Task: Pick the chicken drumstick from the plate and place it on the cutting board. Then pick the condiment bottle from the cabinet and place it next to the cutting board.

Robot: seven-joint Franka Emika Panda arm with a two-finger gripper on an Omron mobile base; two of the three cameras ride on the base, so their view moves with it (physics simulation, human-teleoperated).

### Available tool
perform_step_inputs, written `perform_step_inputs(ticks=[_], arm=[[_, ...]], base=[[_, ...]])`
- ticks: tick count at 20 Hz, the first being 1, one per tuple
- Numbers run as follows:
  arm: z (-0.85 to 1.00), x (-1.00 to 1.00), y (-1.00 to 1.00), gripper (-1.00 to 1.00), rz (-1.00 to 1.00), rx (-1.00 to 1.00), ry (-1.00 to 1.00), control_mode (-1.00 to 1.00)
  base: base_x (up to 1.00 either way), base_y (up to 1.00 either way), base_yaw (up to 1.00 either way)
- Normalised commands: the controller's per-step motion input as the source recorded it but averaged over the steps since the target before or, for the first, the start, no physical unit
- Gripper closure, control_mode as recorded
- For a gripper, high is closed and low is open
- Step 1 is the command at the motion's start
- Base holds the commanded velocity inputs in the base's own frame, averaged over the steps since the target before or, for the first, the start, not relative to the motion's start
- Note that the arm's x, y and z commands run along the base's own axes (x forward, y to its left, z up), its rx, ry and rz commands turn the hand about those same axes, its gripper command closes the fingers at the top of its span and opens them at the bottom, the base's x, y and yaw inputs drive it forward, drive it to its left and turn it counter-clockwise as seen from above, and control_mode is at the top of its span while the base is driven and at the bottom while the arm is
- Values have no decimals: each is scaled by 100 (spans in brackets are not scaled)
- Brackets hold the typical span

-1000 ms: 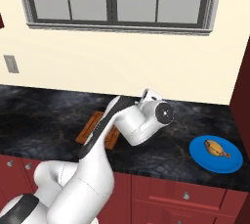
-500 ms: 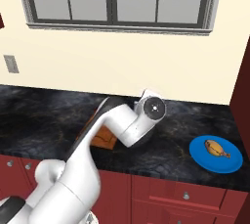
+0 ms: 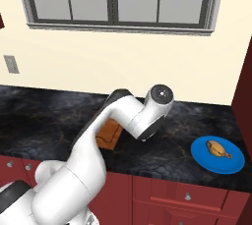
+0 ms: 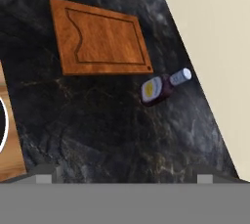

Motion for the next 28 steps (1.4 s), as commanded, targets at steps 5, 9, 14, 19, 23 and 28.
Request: perform_step_inputs(ticks=[5, 9, 14, 19, 23, 28], arm=[[0, -13, -43, -100, -5, 0, 13, -100], [0, -20, -29, -100, -6, -5, 7, -100], [0, -14, -29, -100, -6, -5, 5, -100], [-16, 0, -26, -100, -2, -4, 1, -100], [-14, 0, -16, -100, -1, -3, 1, -100], [-8, 0, -18, -100, 0, -3, 1, -100]], base=[[0, 0, 0], [0, 0, 0], [0, 0, 0], [0, 0, 0], [0, 0, 0], [0, 0, 0]])
